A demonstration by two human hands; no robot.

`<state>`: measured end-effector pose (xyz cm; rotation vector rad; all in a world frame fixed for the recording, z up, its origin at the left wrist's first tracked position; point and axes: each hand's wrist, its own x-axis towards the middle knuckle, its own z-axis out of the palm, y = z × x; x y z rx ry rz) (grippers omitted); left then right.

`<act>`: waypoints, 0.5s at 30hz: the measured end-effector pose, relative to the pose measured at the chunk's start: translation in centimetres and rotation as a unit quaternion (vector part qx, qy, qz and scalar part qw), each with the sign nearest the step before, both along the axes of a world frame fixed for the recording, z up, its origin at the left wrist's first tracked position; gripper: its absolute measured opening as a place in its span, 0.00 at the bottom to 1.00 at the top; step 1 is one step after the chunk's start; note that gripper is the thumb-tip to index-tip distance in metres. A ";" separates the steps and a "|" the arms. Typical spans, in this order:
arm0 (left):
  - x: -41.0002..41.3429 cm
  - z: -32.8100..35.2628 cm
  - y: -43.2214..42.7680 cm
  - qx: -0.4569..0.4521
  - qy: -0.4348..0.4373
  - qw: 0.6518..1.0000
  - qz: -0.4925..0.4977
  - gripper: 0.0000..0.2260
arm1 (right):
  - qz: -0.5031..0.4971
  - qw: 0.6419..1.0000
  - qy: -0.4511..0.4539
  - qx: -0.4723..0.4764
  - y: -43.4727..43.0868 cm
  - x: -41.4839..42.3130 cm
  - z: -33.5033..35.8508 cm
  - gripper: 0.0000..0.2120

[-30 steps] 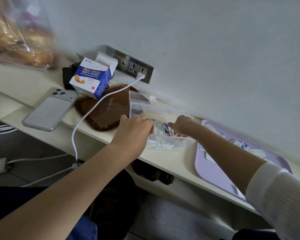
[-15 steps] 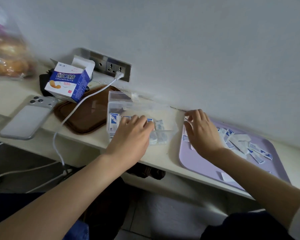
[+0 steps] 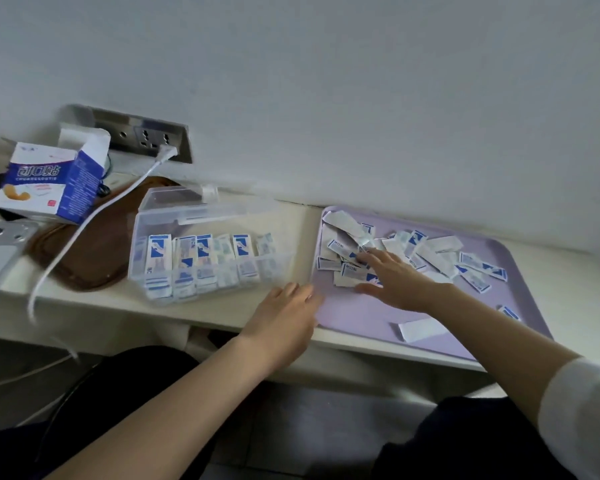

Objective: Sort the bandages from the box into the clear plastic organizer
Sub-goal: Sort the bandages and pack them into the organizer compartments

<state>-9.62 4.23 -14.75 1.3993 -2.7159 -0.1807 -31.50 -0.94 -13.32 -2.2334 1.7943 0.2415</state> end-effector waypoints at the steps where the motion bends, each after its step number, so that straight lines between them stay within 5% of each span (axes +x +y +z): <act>1: -0.5 0.1 -0.2 0.001 -0.019 1.000 0.003 0.16 | 0.002 1.000 0.000 0.000 -0.1 0.0 0.0 0.32; 4: -1.6 0.1 -1.1 0.022 -0.035 0.999 0.013 0.16 | 0.015 1.000 0.006 -0.020 -0.7 -0.1 0.4 0.31; 9: -2.4 0.3 -2.1 0.017 -0.043 0.999 0.021 0.15 | -0.021 0.992 -0.056 -0.107 -1.7 -0.3 1.1 0.15; 15: -3.4 0.2 -3.0 0.003 -0.028 0.999 0.036 0.14 | 0.005 0.998 -0.050 -0.045 -2.2 -0.4 0.0 0.27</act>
